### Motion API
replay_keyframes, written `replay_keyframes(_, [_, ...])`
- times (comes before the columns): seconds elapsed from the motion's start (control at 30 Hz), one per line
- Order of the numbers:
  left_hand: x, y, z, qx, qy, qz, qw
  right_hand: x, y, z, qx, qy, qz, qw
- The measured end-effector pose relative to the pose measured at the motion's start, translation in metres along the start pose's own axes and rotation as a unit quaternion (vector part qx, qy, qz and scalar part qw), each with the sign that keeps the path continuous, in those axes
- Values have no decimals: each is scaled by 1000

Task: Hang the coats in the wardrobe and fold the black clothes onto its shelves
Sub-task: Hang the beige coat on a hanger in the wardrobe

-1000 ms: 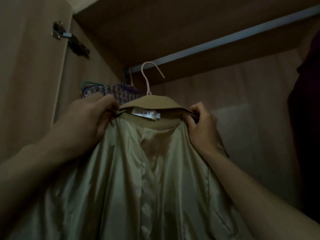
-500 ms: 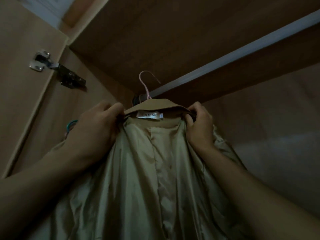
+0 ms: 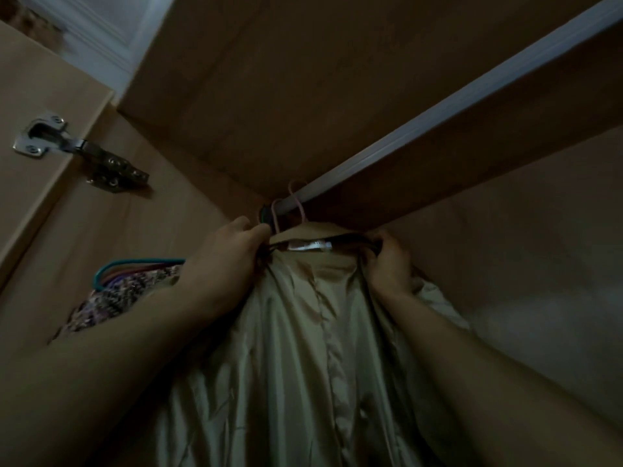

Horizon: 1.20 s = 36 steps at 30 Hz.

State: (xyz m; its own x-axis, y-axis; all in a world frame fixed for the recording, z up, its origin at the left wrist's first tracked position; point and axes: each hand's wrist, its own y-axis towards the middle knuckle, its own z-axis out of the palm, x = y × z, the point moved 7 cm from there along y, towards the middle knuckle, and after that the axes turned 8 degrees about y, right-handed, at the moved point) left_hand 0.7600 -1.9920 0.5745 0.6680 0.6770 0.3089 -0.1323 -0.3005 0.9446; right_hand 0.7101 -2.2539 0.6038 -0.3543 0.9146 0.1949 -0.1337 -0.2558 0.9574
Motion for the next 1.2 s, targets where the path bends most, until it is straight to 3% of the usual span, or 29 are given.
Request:
replay_keyframes(0.13, [-3, -15, 12, 21, 63, 17, 998, -36, -37, 14, 12, -11, 42, 999])
replay_keyframes(0.3, [0, -34, 7, 41, 207, 28, 977, -35, -68, 28, 121, -24, 16, 992])
replay_keyframes(0.47, [-1, -58, -2, 100, 209, 10, 973, -25, -86, 19, 191, -74, 15, 979])
replay_keyframes(0.6, [-15, -90, -19, 119, 214, 22, 969, -9, -116, -5, 195, -18, 38, 980])
replay_keyframes(0.77, [-35, -138, -34, 148, 167, 29, 974, 21, -187, -43, 206, -30, 48, 977])
replay_keyframes(0.93, [-47, -174, -58, 156, 91, 46, 983, 56, -217, -89, 200, -64, 122, 970])
replay_keyframes(1.2, [-59, -257, -114, 172, -90, 45, 980, 182, -313, -152, 181, -185, 153, 954])
